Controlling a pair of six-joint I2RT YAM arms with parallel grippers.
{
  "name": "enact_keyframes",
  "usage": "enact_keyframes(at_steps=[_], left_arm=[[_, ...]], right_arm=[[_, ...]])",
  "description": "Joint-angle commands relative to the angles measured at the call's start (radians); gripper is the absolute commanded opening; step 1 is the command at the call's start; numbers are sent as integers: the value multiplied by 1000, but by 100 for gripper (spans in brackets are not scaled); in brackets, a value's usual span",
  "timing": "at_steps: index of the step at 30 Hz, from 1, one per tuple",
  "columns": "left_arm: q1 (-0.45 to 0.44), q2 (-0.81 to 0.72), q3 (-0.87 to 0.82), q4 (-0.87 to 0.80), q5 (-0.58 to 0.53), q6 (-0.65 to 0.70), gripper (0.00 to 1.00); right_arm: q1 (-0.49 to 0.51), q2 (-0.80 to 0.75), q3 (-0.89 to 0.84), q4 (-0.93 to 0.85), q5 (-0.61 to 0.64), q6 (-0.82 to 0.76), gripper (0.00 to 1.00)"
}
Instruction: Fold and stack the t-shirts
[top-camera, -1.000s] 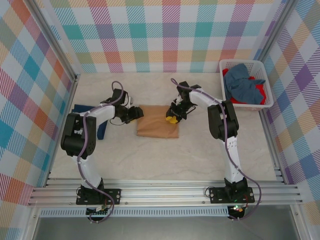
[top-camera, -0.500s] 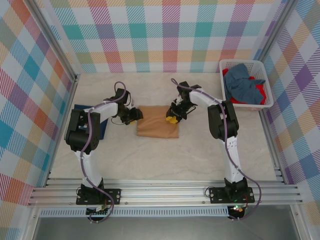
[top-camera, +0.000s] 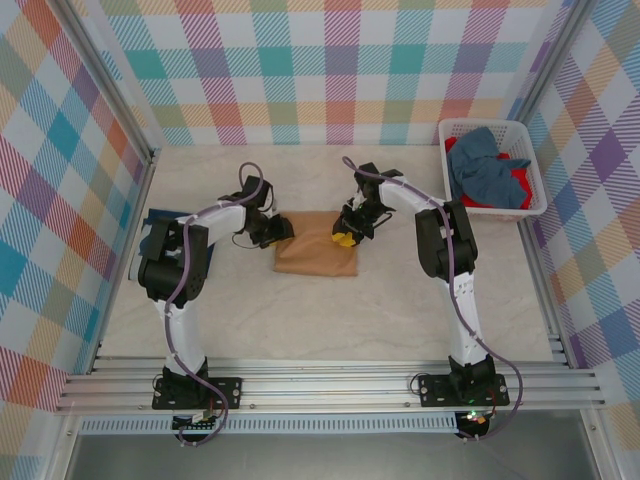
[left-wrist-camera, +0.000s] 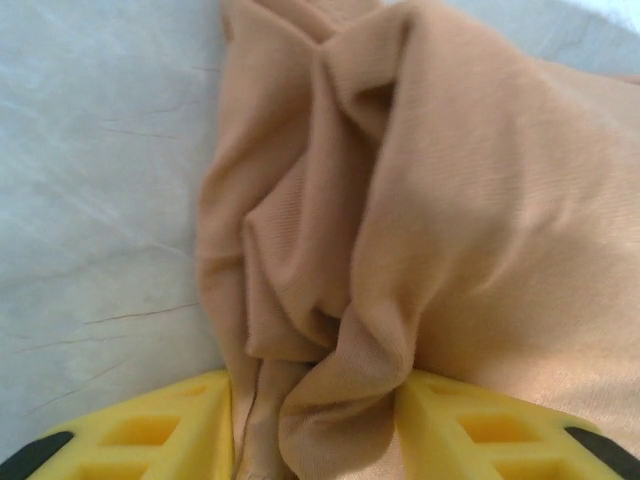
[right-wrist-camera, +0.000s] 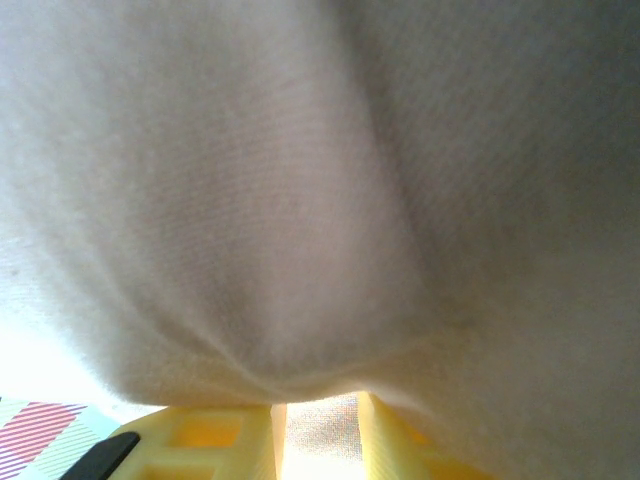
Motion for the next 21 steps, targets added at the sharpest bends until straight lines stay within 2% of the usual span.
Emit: enact_keyframes(at_steps=[1, 5, 13, 18, 21], left_arm=[[-47, 62, 2, -28, 64, 4, 41], [-50, 74, 24, 5, 76, -20, 32], [-43, 15, 32, -36, -37, -22, 0], [-28, -99, 16, -104, -104, -11, 0], [-26, -149, 24, -156, -105, 26, 0]], right_arm=[[-6, 54, 1, -29, 26, -13, 25], [-6, 52, -5, -28, 26, -15, 25], [-6, 50, -3, -27, 24, -14, 25], [-5, 16, -2, -9, 10, -31, 36], [-5, -46, -17, 17, 7, -32, 43]])
